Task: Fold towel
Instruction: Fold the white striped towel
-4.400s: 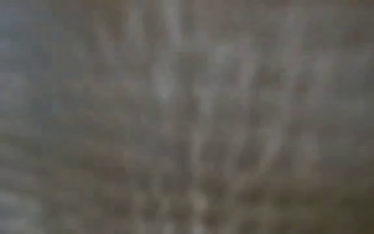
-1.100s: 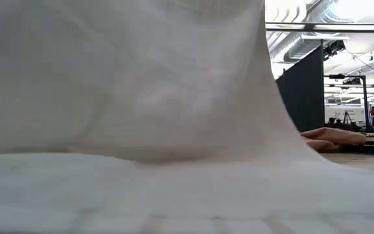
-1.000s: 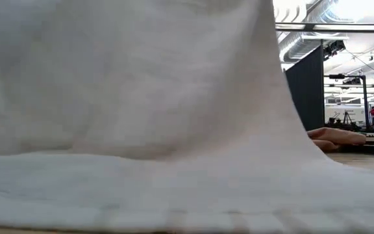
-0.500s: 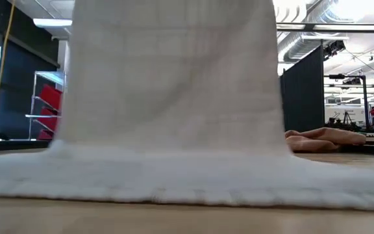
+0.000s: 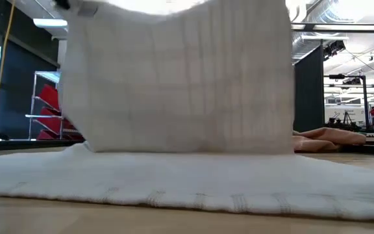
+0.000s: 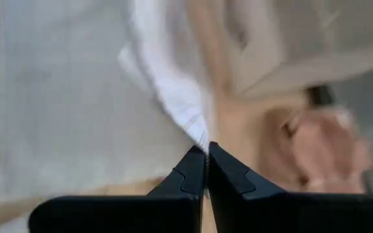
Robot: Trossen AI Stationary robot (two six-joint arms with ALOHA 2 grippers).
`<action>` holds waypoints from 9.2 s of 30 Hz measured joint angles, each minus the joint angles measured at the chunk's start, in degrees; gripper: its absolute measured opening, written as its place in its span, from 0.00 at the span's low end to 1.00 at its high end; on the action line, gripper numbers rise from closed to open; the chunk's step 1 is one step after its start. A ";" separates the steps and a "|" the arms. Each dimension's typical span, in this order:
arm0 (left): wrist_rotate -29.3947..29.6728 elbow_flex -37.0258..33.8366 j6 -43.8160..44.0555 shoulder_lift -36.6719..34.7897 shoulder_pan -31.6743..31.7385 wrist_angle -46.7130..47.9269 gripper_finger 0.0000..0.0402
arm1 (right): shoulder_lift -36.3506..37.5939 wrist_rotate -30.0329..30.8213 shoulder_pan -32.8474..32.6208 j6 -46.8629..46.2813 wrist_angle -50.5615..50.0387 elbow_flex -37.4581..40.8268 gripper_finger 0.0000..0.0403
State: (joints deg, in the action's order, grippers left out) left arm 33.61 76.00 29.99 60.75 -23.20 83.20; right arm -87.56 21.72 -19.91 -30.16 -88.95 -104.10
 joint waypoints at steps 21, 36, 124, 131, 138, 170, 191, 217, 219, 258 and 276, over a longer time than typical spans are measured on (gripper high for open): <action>-41.03 -24.59 0.60 0.00 -3.26 -26.97 0.00 | -0.86 -36.28 -8.35 -12.08 55.47 36.91 0.00; -61.04 -35.14 2.12 0.56 -7.04 -45.11 0.00 | -13.23 -52.40 -10.35 -9.83 69.43 38.37 0.00; -18.87 -48.65 -4.56 7.09 12.92 -76.47 0.00 | 9.65 -18.11 -3.38 -21.52 70.72 67.48 0.00; -25.71 -49.96 -6.66 19.02 19.84 -84.08 0.00 | 3.52 -16.82 -4.48 -25.27 69.77 67.52 0.00; -19.15 -49.61 -5.19 20.18 22.96 -75.30 0.00 | 2.84 -17.66 -6.13 -26.91 65.08 67.41 0.00; -16.92 -45.97 5.01 5.54 5.89 -61.25 0.00 | -3.92 -18.55 -4.27 -16.17 73.99 59.22 0.00; -25.93 -48.69 4.53 10.99 5.88 -54.43 0.00 | -8.60 -21.57 -6.68 -17.81 73.60 59.03 0.00; -24.49 -38.88 -7.66 2.66 13.18 -53.82 0.00 | 20.57 -14.46 5.37 -8.94 51.31 59.17 0.00; -28.36 -38.92 -12.48 2.49 17.25 -53.79 0.00 | 22.27 -15.02 9.10 -8.30 47.43 59.17 0.00; -48.56 -35.56 -26.04 6.59 34.00 -46.08 0.20 | -3.44 -21.52 19.18 15.66 54.07 59.96 0.01; -36.11 -34.08 -33.35 23.62 37.55 -44.53 0.46 | -3.46 -19.23 17.67 13.68 54.83 59.98 0.01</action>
State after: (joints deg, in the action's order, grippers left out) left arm -2.50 41.93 -3.35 84.37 14.35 38.67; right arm -91.02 2.49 -2.24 -16.48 -34.12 -44.12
